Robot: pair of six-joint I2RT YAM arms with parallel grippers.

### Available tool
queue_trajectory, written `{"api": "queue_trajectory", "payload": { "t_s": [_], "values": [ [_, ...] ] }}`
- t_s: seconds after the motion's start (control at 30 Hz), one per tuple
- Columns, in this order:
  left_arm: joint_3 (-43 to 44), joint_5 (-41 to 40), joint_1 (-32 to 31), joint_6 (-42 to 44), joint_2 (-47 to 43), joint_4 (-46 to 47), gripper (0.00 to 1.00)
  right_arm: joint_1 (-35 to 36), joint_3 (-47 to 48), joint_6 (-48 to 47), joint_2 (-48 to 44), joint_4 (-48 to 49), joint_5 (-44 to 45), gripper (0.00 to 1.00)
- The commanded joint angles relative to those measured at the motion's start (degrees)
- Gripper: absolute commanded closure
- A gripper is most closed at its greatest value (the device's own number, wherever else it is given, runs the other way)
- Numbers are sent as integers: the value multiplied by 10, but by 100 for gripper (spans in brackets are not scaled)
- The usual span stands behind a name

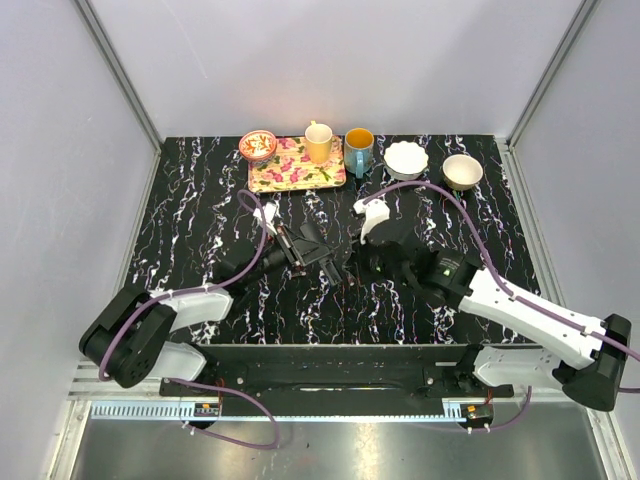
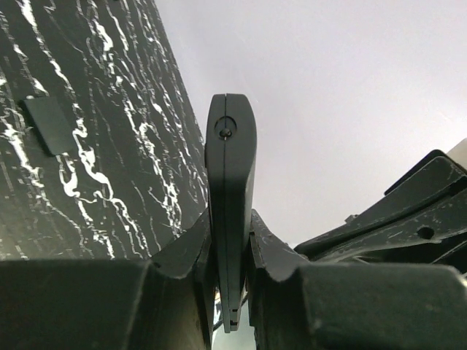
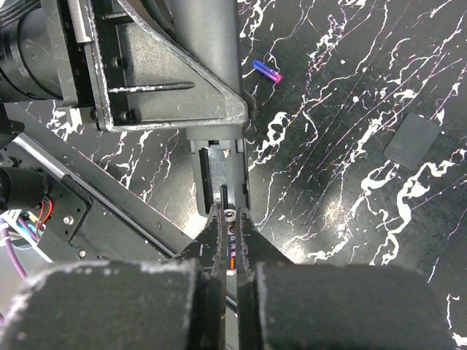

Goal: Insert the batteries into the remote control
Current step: Load the battery into the remote control.

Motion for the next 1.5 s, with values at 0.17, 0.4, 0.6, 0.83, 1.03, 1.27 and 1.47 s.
{"api": "queue_trajectory", "payload": {
  "t_s": [0.17, 0.4, 0.6, 0.83, 1.03, 1.27, 1.47],
  "values": [
    [30, 18, -17, -27, -1, 92, 100, 50, 10, -19, 11, 86, 80, 100],
    [29, 19, -22, -31, -1, 93, 100, 62, 20, -28, 35, 100, 95, 100],
    [26, 18, -26, -41, 1, 106, 100, 66, 2, -33, 28, 120, 123, 100],
    [25, 18, -27, -49, 6, 115, 100, 67, -7, -36, 27, 131, 129, 100],
    [29, 15, -27, -51, 3, 114, 100, 73, -8, -29, 35, 121, 117, 100],
    [43, 11, -27, -37, -6, 91, 100, 81, -5, -22, 42, 94, 102, 100],
    [48, 10, -27, -33, -12, 85, 100, 83, -9, -11, 40, 76, 97, 100]
  ]
}}
